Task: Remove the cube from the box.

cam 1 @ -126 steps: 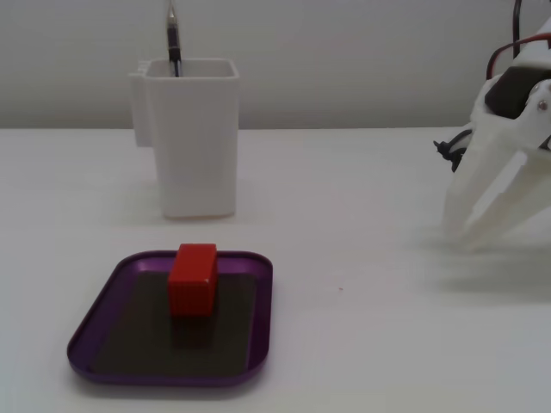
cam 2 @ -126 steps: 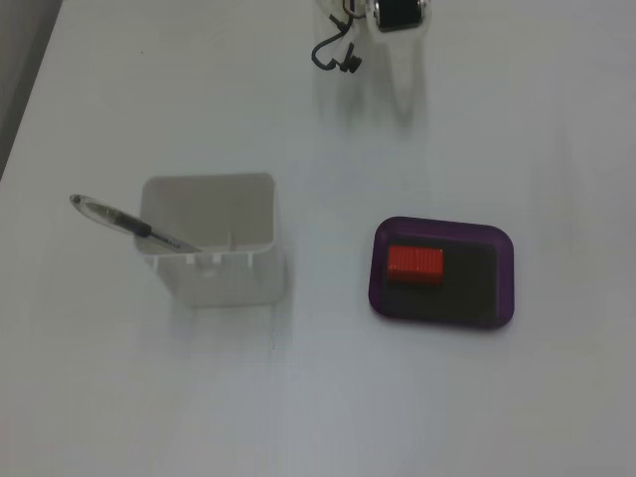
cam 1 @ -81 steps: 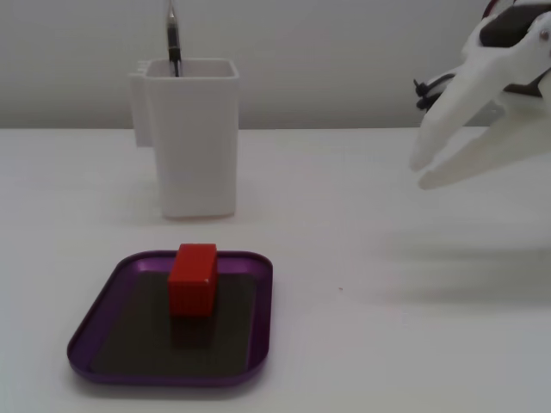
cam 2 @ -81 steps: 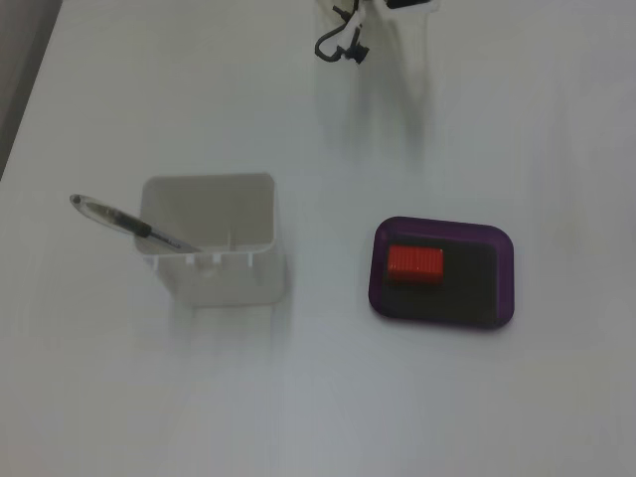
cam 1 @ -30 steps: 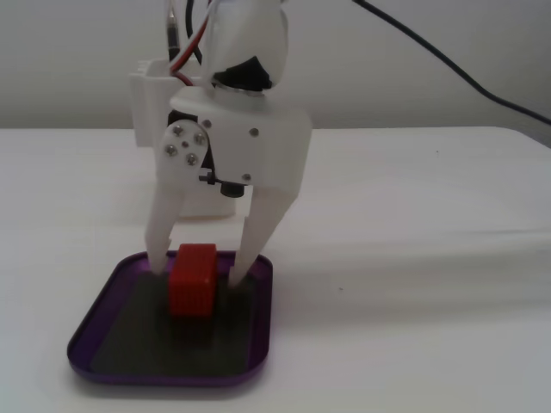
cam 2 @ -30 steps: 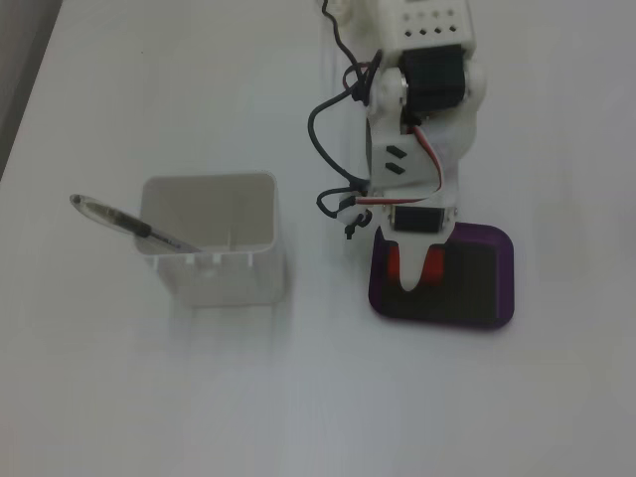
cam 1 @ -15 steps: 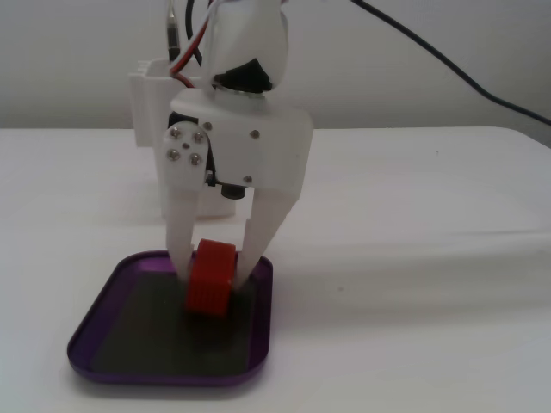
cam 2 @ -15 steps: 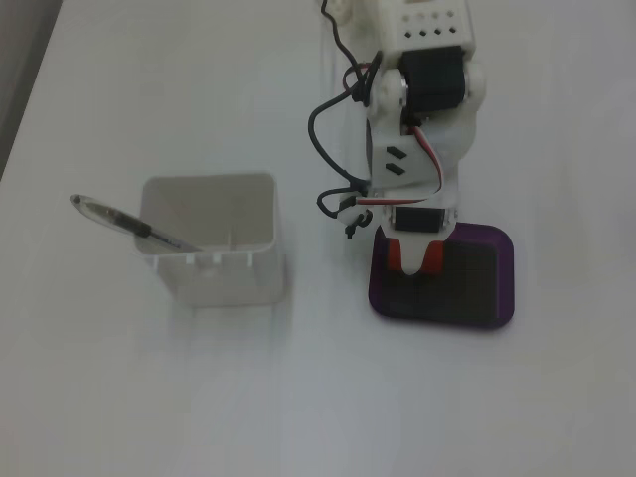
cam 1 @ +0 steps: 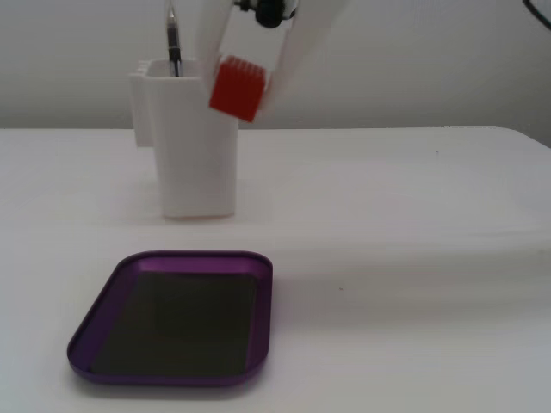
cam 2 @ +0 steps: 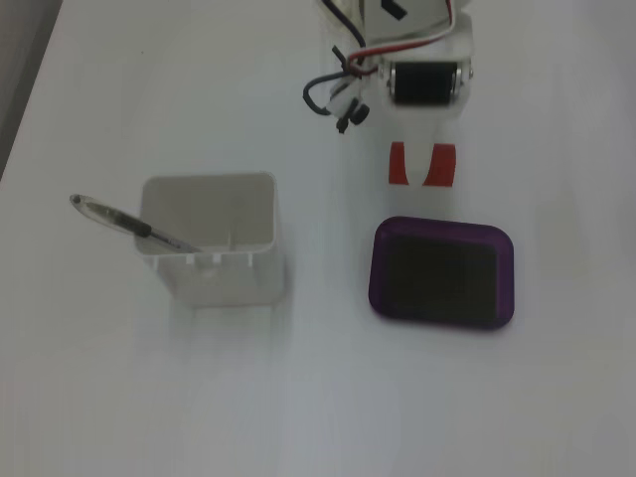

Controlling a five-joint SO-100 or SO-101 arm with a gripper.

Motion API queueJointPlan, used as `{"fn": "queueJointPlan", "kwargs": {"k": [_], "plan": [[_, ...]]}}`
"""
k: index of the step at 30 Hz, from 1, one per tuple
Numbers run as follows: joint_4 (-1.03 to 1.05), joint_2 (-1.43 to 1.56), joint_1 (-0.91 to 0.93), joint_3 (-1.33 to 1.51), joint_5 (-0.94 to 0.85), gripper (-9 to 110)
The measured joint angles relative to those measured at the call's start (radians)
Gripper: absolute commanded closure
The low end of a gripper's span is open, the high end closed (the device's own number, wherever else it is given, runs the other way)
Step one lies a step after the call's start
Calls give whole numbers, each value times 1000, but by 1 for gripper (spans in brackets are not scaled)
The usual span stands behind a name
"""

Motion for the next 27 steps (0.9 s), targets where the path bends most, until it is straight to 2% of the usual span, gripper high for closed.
{"fn": "queueJointPlan", "kwargs": {"k": [5,16,27], "plan": [[-41,169,-2,285,-15,102],[-597,511,0,1137,-64,102],[-805,534,-2,1356,-74,99]]}}
